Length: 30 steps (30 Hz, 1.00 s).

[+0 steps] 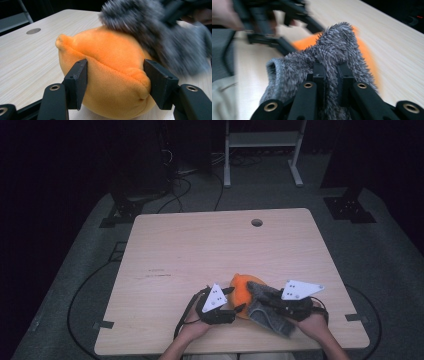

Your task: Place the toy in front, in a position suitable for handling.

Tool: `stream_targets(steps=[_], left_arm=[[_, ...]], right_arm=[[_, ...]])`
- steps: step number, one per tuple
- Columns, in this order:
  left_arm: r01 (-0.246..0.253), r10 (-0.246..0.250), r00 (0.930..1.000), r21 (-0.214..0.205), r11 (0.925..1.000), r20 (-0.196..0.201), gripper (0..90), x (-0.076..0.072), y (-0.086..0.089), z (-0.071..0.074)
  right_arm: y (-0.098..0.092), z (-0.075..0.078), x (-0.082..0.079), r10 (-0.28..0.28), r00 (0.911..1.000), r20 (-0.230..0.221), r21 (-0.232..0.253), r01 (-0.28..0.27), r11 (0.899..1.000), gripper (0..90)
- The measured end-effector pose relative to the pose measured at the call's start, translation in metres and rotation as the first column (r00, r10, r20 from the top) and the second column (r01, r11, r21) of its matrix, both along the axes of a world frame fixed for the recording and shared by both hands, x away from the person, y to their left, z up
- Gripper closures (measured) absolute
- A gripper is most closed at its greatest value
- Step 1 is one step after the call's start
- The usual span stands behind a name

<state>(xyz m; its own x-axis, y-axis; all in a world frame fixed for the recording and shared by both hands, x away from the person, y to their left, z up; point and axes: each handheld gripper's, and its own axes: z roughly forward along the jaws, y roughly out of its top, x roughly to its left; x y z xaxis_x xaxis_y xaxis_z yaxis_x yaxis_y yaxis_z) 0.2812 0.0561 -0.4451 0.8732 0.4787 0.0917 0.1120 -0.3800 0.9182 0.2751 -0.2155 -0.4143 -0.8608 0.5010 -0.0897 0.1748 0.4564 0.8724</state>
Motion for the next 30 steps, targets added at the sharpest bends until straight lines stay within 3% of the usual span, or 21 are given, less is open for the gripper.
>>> stream_targets(steps=[1, 2, 3, 5, 6, 9, 10, 11, 12, 14, 16, 17, 18, 19, 20, 22, 23, 26, 27, 29, 30], left_arm=[[0.0, 0.0, 1.0, 0.0, 1.0, 0.0, 36.0, 0.0, 0.0, 0.0], [0.003, -0.005, 0.9989, -0.045, 0.999, -0.046, 29.8, 0.003, 0.003, 0.004], [0.003, -0.005, 0.9989, -0.045, 0.999, -0.046, 23.9, 0.003, 0.003, 0.004], [-0.034, 0.022, 0.9942, -0.113, 0.9929, -0.106, 19.1, 0.008, 0.006, 0.007], [-0.052, 0.039, 0.9896, -0.096, 0.994, -0.138, 19.4, 0.011, 0.004, 0.004], [-0.053, 0.046, 0.9926, -0.065, 0.9964, -0.113, 27.3, 0.008, 0.001, 0.0], [-0.038, 0.033, 0.9951, -0.048, 0.9981, -0.093, 28.7, 0.007, 0.0, -0.002], [-0.026, 0.026, 0.9982, -0.014, 0.9996, -0.054, 29.8, 0.003, -0.003, -0.002], [-0.017, 0.017, 0.9991, -0.006, 0.9998, -0.038, 30.6, 0.001, -0.004, -0.002], [-0.008, 0.009, 0.9996, 0.011, 0.9999, -0.028, 31.3, -0.001, -0.003, -0.001], [-0.006, 0.003, 0.9975, -0.037, 0.9993, -0.071, 27.7, 0.002, 0.0, 0.003], [-0.006, 0.003, 0.9975, -0.037, 0.9993, -0.071, 22.2, 0.002, 0.0, 0.003], [-0.024, 0.014, 0.9933, -0.085, 0.9961, -0.115, 16.5, 0.005, 0.002, 0.005], [-0.047, 0.031, 0.9887, -0.102, 0.9937, -0.147, 16.5, 0.008, 0.002, 0.005], [-0.033, 0.018, 0.9833, -0.075, 0.9966, -0.181, 15.2, 0.011, -0.002, 0.001], [-0.02, 0.011, 0.9873, -0.056, 0.9983, -0.159, 20.2, 0.009, -0.004, -0.002], [-0.017, 0.011, 0.9917, -0.043, 0.9989, -0.128, 27.9, 0.007, -0.005, -0.003], [0.0, 0.0, 0.996, -0.006, 1.0, -0.089, 30.7, 0.003, -0.006, -0.001], [0.002, -0.003, 0.9964, -0.003, 1.0, -0.084, 31.2, 0.002, -0.005, -0.002], [0.007, -0.008, 0.9963, -0.01, 0.9999, -0.085, 27.6, 0.003, -0.005, -0.001], [-0.003, -0.005, 0.9886, -0.054, 0.9985, -0.15, 22.3, 0.007, -0.006, 0.003]], right_arm=[[0.0, 0.0, 0.0, 0.0, 1.0, 0.0, 0.0, 0.0, 1.0, 79.6], [-0.003, -0.003, 0.001, -0.001, 0.9998, -0.018, 0.011, 0.001, 1.0, 79.7], [-0.003, -0.003, 0.001, -0.001, 0.9998, -0.018, 0.011, 0.001, 1.0, 79.7], [-0.001, -0.005, -0.002, 0.026, 0.9993, -0.028, -0.001, -0.026, 1.0, 79.9], [0.002, -0.005, -0.004, 0.057, 0.9978, -0.035, -0.009, -0.057, 0.998, 80.0], [0.004, 0.0, -0.008, 0.062, 0.9978, -0.025, -0.026, -0.063, 0.998, 80.1], [0.006, 0.01, -0.009, 0.067, 0.9977, -0.006, 0.008, -0.067, 0.998, 80.1], [0.008, 0.013, -0.008, 0.067, 0.9977, -0.003, 0.02, -0.067, 0.998, 80.1], [0.01, 0.016, -0.006, 0.061, 0.9981, 0.002, 0.017, -0.061, 0.998, 80.1], [0.012, 0.011, 0.001, 0.054, 0.9985, -0.01, -0.005, -0.054, 0.999, 80.1], [0.009, 0.003, 0.003, 0.05, 0.9982, -0.033, 0.01, -0.05, 0.999, 80.3], [0.009, 0.003, 0.003, 0.05, 0.9982, -0.033, 0.01, -0.05, 0.999, 80.3], [0.006, -0.002, -0.001, 0.069, 0.9961, -0.056, 0.017, -0.068, 0.998, 80.5], [0.006, -0.002, -0.001, 0.069, 0.9961, -0.056, 0.017, -0.068, 0.998, 80.5], [0.01, -0.001, -0.008, 0.099, 0.9942, -0.042, -0.008, -0.1, 0.995, 80.5], [0.014, 0.001, -0.012, 0.108, 0.9935, -0.036, -0.034, -0.109, 0.993, 80.5], [0.015, 0.008, -0.014, 0.101, 0.9949, -0.001, -0.065, -0.101, 0.993, 80.7], [0.008, 0.01, -0.007, 0.083, 0.9965, -0.013, -0.039, -0.084, 0.996, 80.7], [0.0, 0.009, -0.002, 0.05, 0.9986, -0.018, -0.03, -0.051, 0.998, 80.7], [-0.014, 0.002, 0.005, -0.011, 0.9989, -0.045, -0.018, 0.01, 1.0, 80.7], [-0.015, -0.002, 0.004, -0.012, 0.9986, -0.052, -0.015, 0.011, 1.0, 80.7]])
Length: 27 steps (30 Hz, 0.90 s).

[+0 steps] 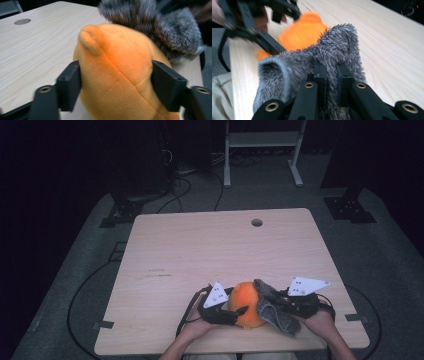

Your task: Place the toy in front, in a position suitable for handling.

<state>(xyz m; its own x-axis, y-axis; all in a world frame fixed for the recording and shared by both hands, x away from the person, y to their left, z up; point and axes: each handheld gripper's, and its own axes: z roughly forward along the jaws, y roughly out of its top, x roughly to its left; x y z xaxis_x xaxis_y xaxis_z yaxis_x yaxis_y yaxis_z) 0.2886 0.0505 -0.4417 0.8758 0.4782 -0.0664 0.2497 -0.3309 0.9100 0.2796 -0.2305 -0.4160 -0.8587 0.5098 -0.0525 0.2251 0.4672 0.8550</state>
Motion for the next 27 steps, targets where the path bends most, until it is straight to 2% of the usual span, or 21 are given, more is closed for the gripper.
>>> stream_targets(steps=[1, 2, 3, 4, 5, 6, 7, 8, 9, 10, 11, 12, 15, 16, 17, 18, 20, 21, 22, 24, 27], left_arm=[[-0.009, 0.009, 0.9986, -0.009, 0.9999, -0.052, 16.8, 0.003, -0.001, 0.002], [-0.009, 0.009, 0.9986, -0.009, 0.9999, -0.052, 11.9, 0.003, -0.001, 0.002], [-0.006, 0.007, 0.9938, 0.009, 0.9999, -0.111, 11.1, 0.006, -0.007, 0.001], [-0.006, 0.007, 0.9938, 0.009, 0.9999, -0.111, 12.9, 0.006, -0.007, 0.001], [-0.01, 0.013, 0.9958, 0.026, 0.9996, -0.091, 12.9, 0.005, -0.009, -0.001], [-0.008, 0.01, 0.9985, 0.029, 0.9995, -0.055, 29.5, 0.003, -0.01, 0.0], [-0.006, 0.007, 0.9995, 0.031, 0.9995, -0.032, 29.5, 0.003, -0.01, 0.002], [0.002, -0.003, 0.9996, 0.027, 0.9996, 0.027, 38.5, 0.002, -0.01, 0.006], [0.009, -0.011, 0.9974, 0.026, 0.9996, 0.072, 39.6, 0.001, -0.01, 0.008], [0.015, -0.02, 0.9904, 0.035, 0.9993, 0.137, 39.6, -0.001, -0.011, 0.012], [0.037, -0.059, 0.9673, 0.095, 0.9948, 0.246, 39.4, -0.002, -0.017, 0.014], [0.058, -0.09, 0.9591, 0.125, 0.9905, 0.269, 39.1, -0.001, -0.02, 0.013], [0.058, -0.103, 0.9563, 0.169, 0.984, 0.273, 38.7, 0.0, -0.021, 0.007], [0.054, -0.105, 0.9537, 0.182, 0.9817, 0.282, 38.8, 0.001, -0.018, 0.005], [0.049, -0.095, 0.9573, 0.171, 0.984, 0.273, 38.6, 0.001, -0.015, 0.004], [0.044, -0.069, 0.9738, 0.121, 0.9916, 0.217, 36.6, 0.005, -0.008, 0.001], [0.023, -0.027, 0.996, 0.055, 0.9982, 0.085, 21.3, 0.012, -0.005, 0.006], [0.002, -0.002, 0.9999, 0.014, 0.9999, 0.015, 16.5, 0.016, -0.003, 0.008], [-0.015, 0.015, 0.9999, 0.005, 0.9999, -0.005, 16.5, 0.016, -0.002, 0.008], [0.004, -0.007, 0.9976, 0.047, 0.9989, 0.069, 27.9, 0.013, 0.001, 0.004], [0.011, -0.018, 0.9947, 0.068, 0.9976, 0.102, 37.7, 0.01, 0.002, 0.004]], right_arm=[[0.001, -0.002, -0.001, 0.006, 1.0, -0.007, 0.002, -0.006, 1.0, 80.8], [0.001, -0.002, -0.001, 0.006, 1.0, -0.007, 0.002, -0.006, 1.0, 80.8], [0.004, -0.002, -0.004, 0.021, 0.9998, -0.002, -0.001, -0.021, 1.0, 80.7], [0.004, -0.002, -0.004, 0.022, 0.9997, -0.004, -0.002, -0.022, 1.0, 80.8], [0.004, -0.002, -0.004, 0.022, 0.9997, -0.004, -0.002, -0.022, 1.0, 80.8], [0.004, -0.001, -0.004, 0.01, 0.9999, 0.0, -0.01, -0.01, 1.0, 80.8], [0.004, -0.001, -0.004, 0.01, 0.9999, 0.0, -0.01, -0.01, 1.0, 80.8], [-0.001, 0.005, -0.006, -0.001, 0.9998, 0.018, 0.01, 0.001, 1.0, 80.9], [-0.002, 0.009, -0.008, -0.008, 0.9991, 0.041, 0.023, 0.007, 1.0, 80.9], [-0.002, 0.009, -0.008, -0.008, 0.9991, 0.041, 0.023, 0.007, 1.0, 80.9], [0.0, 0.022, -0.014, -0.001, 0.9954, 0.096, 0.062, -0.005, 0.998, 81.0], [0.004, 0.025, -0.016, 0.007, 0.9928, 0.119, 0.058, -0.014, 0.998, 81.0], [0.017, 0.021, -0.014, 0.024, 0.9925, 0.12, 0.011, -0.026, 1.0, 81.0], [0.018, 0.009, -0.007, 0.025, 0.994, 0.107, -0.007, -0.024, 1.0, 80.9], [0.014, 0.007, -0.003, 0.012, 0.9956, 0.093, 0.002, -0.012, 1.0, 80.9], [0.01, 0.005, 0.001, -0.011, 0.9973, 0.072, 0.006, 0.011, 1.0, 81.0], [0.009, -0.001, 0.007, -0.022, 0.9993, 0.031, 0.046, 0.021, 0.999, 81.2], [0.013, -0.002, 0.006, -0.028, 0.9992, 0.03, 0.046, 0.026, 0.999, 81.4], [0.018, -0.003, 0.004, -0.016, 0.9993, 0.034, 0.036, 0.015, 0.999, 81.5], [0.025, -0.001, 0.0, 0.01, 0.9988, 0.048, 0.02, -0.011, 1.0, 81.4], [0.015, -0.001, 0.003, -0.014, 0.9987, 0.049, 0.001, 0.014, 1.0, 81.3]])
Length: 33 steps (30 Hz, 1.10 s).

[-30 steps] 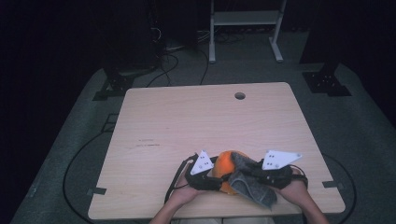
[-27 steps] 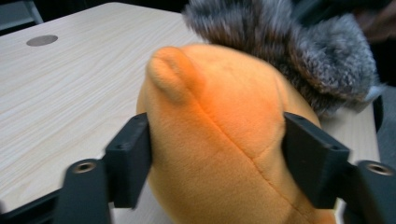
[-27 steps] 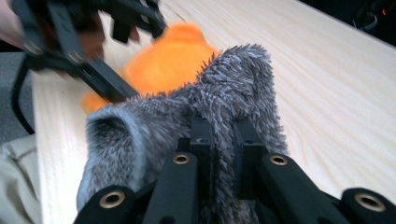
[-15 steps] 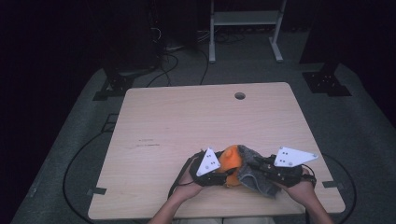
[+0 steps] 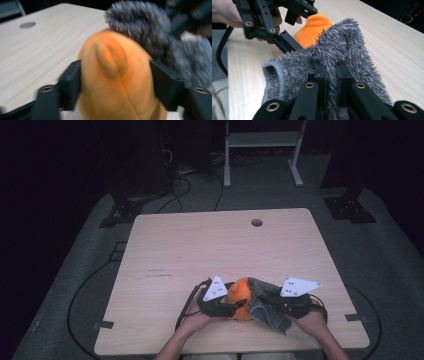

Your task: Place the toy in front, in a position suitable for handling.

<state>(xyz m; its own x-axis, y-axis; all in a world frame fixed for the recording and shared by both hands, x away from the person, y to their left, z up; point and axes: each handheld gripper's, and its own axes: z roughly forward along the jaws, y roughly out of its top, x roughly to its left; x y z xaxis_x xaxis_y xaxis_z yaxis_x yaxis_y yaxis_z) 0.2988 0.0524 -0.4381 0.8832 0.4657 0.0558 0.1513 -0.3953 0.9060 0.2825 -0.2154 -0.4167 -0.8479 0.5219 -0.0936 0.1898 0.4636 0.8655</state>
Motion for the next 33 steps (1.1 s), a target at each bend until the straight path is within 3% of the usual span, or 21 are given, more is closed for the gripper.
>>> stream_targets(steps=[1, 2, 3, 6, 8, 9, 13, 14, 15, 17, 19, 21, 22, 24, 25, 26, 27, 28, 29, 31, 33], left_arm=[[0.003, -0.004, 0.999, 0.023, 0.9997, 0.044, 39.4, -0.002, -0.004, 0.0], [0.003, -0.004, 0.999, 0.023, 0.9997, 0.044, 40.9, -0.002, -0.004, 0.0], [0.023, -0.028, 0.9939, 0.056, 0.9982, 0.106, 41.7, -0.005, -0.007, -0.001], [0.058, -0.07, 0.988, 0.083, 0.9948, 0.138, 40.6, -0.009, -0.006, 0.0], [0.063, -0.073, 0.9891, 0.084, 0.9945, 0.128, 40.9, -0.009, -0.004, 0.0], [0.037, -0.047, 0.9928, 0.089, 0.9953, 0.11, 41.1, -0.008, -0.001, 0.0], [0.043, -0.048, 0.9952, 0.066, 0.9969, 0.086, 40.8, -0.006, 0.001, -0.001], [0.038, -0.04, 0.9976, 0.041, 0.9984, 0.056, 29.9, -0.004, 0.002, 0.0], [0.003, -0.005, 0.9974, -0.033, 0.9995, -0.072, 23.1, 0.003, 0.002, 0.003], [-0.015, 0.011, 0.995, -0.038, 0.9992, -0.099, 22.9, 0.003, 0.002, 0.003], [-0.01, 0.008, 0.9974, -0.022, 0.9997, -0.072, 26.8, 0.002, 0.002, 0.003], [-0.014, 0.014, 0.9994, 0.013, 0.9998, -0.033, 36.1, 0.0, 0.002, 0.0], [-0.014, 0.014, 0.9994, 0.013, 0.9998, -0.033, 36.7, 0.0, 0.002, 0.0], [-0.007, 0.007, 0.9996, 0.027, 0.9996, -0.026, 37.3, 0.001, 0.005, 0.0], [0.0, 0.001, 0.9997, 0.033, 0.9994, -0.026, 37.7, 0.001, 0.006, 0.0], [0.005, -0.004, 0.9996, 0.035, 0.9994, -0.029, 37.7, 0.001, 0.007, 0.0], [0.01, -0.009, 0.9995, 0.043, 0.999, -0.032, 37.8, 0.0, 0.009, 0.0], [0.01, -0.009, 0.9995, 0.043, 0.999, -0.032, 37.8, 0.0, 0.009, 0.0], [0.02, -0.018, 0.9992, 0.052, 0.9984, -0.036, 37.8, -0.001, 0.011, 0.0], [0.024, -0.021, 0.9992, 0.068, 0.9974, -0.033, 37.9, -0.001, 0.012, 0.0], [0.035, -0.032, 0.999, 0.093, 0.9951, -0.031, 38.0, -0.001, 0.014, 0.0]], right_arm=[[-0.003, 0.0, 0.002, -0.032, 0.9995, 0.007, -0.018, 0.032, 0.999, 81.3], [-0.003, 0.0, 0.002, -0.032, 0.9995, 0.007, -0.018, 0.032, 0.999, 81.3], [-0.002, 0.005, -0.003, -0.028, 0.9995, 0.018, 0.014, 0.027, 1.0, 81.4], [0.009, 0.007, -0.011, 0.04, 0.9982, 0.044, 0.008, -0.04, 0.999, 81.3], [0.009, 0.006, -0.011, 0.044, 0.9982, 0.041, 0.003, -0.044, 0.999, 81.3], [0.001, 0.0, -0.002, 0.013, 0.9998, 0.014, 0.026, -0.014, 1.0, 81.2], [-0.008, -0.002, 0.006, -0.053, 0.9983, -0.025, 0.057, 0.055, 0.997, 81.3], [-0.003, -0.002, 0.0, -0.044, 0.9989, -0.018, 0.052, 0.045, 0.998, 81.3], [0.001, -0.002, -0.004, -0.034, 0.9993, -0.012, 0.045, 0.035, 0.998, 81.3], [0.005, -0.001, -0.009, -0.011, 0.9999, 0.01, 0.023, 0.011, 1.0, 81.3], [0.004, 0.0, -0.009, -0.004, 0.9999, 0.009, 0.025, 0.004, 1.0, 81.2], [-0.014, -0.009, 0.003, -0.039, 0.998, -0.049, 0.06, 0.042, 0.997, 81.3], [-0.014, -0.009, 0.003, -0.039, 0.998, -0.049, 0.06, 0.042, 0.997, 81.3], [-0.028, -0.016, 0.015, -0.127, 0.9865, -0.103, 0.02, 0.13, 0.991, 81.3], [-0.037, -0.018, 0.016, -0.151, 0.9805, -0.126, 0.037, 0.157, 0.987, 81.3], [-0.037, -0.018, 0.016, -0.151, 0.9805, -0.126, 0.037, 0.157, 0.987, 81.3], [-0.035, -0.009, 0.009, -0.094, 0.9905, -0.1, 0.107, 0.105, 0.989, 81.2], [-0.035, -0.009, 0.009, -0.094, 0.9905, -0.1, 0.107, 0.105, 0.989, 81.2], [-0.028, -0.005, 0.005, -0.033, 0.996, -0.083, 0.146, 0.045, 0.988, 81.1], [-0.023, -0.006, 0.006, -0.014, 0.996, -0.088, 0.133, 0.026, 0.991, 81.0], [-0.02, -0.018, 0.01, -0.033, 0.9931, -0.112, 0.081, 0.042, 0.996, 81.0]])
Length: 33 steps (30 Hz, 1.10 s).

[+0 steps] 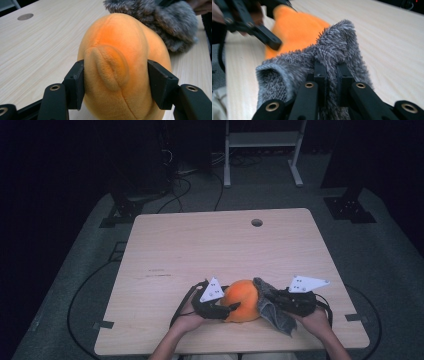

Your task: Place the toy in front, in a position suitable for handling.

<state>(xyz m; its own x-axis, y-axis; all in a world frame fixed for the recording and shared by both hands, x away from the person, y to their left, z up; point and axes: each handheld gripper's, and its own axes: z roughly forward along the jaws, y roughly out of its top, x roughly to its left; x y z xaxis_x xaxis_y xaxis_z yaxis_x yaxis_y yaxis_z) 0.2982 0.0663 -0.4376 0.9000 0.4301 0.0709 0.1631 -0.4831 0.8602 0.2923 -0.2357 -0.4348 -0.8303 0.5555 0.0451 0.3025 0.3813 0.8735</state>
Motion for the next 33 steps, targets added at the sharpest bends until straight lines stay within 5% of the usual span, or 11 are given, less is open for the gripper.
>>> stream_targets(steps=[5, 9, 11, 14, 16, 23, 25, 26, 28, 30, 33], left_arm=[[0.002, -0.002, 1.0, 0.022, 0.9998, 0.001, 38.4, 0.001, 0.004, -0.001], [-0.005, 0.006, 0.9997, 0.017, 0.9998, -0.024, 38.4, 0.006, 0.012, -0.004], [-0.011, 0.012, 0.9994, 0.016, 0.9998, -0.032, 38.2, 0.007, 0.013, -0.005], [-0.009, 0.009, 0.9995, 0.015, 0.9999, -0.03, 38.0, 0.007, 0.014, -0.005], [-0.013, 0.013, 0.9995, 0.012, 0.9998, -0.03, 37.9, 0.007, 0.013, -0.006], [-0.012, 0.012, 0.9997, 0.008, 0.9999, -0.022, 37.7, 0.006, 0.009, -0.006], [-0.004, 0.004, 0.9999, 0.013, 0.9999, -0.013, 37.7, 0.005, 0.008, -0.005], [0.002, -0.002, 0.9999, 0.008, 1.0, -0.01, 37.7, 0.004, 0.008, -0.005], [0.01, -0.01, 0.9999, -0.001, 0.9999, -0.012, 37.4, 0.003, 0.007, -0.004], [-0.021, 0.015, 0.9941, -0.054, 0.9983, -0.107, 21.6, 0.008, 0.008, 0.002], [-0.025, 0.013, 0.9902, -0.082, 0.9963, -0.139, 21.3, 0.01, 0.005, 0.0]], right_arm=[[-0.012, 0.001, -0.002, -0.047, 0.9987, -0.02, -0.018, 0.047, 0.999, 81.1], [-0.005, 0.009, -0.009, 0.045, 0.9989, 0.009, 0.039, -0.046, 0.998, 81.0], [-0.001, -0.006, -0.003, -0.007, 0.9999, -0.009, -0.105, 0.006, 0.994, 81.1], [-0.009, -0.01, 0.003, -0.055, 0.9973, -0.048, -0.114, 0.049, 0.992, 81.1], [-0.008, 0.006, -0.008, 0.018, 0.9998, 0.001, 0.021, -0.018, 1.0, 81.1], [0.002, -0.004, -0.001, 0.017, 0.9997, -0.017, -0.057, -0.018, 0.998, 81.1], [-0.008, 0.0, 0.002, -0.046, 0.9987, -0.019, -0.039, 0.046, 0.998, 81.1], [-0.01, 0.008, -0.001, -0.009, 0.9999, -0.013, 0.083, 0.01, 0.997, 81.1], [-0.005, 0.012, -0.002, 0.001, 1.0, 0.002, 0.087, -0.001, 0.996, 81.0], [0.012, 0.008, -0.001, 0.011, 0.9999, 0.001, -0.021, -0.011, 1.0, 81.2], [0.009, 0.008, -0.001, 0.011, 0.9999, -0.012, -0.024, -0.012, 1.0, 81.3]])
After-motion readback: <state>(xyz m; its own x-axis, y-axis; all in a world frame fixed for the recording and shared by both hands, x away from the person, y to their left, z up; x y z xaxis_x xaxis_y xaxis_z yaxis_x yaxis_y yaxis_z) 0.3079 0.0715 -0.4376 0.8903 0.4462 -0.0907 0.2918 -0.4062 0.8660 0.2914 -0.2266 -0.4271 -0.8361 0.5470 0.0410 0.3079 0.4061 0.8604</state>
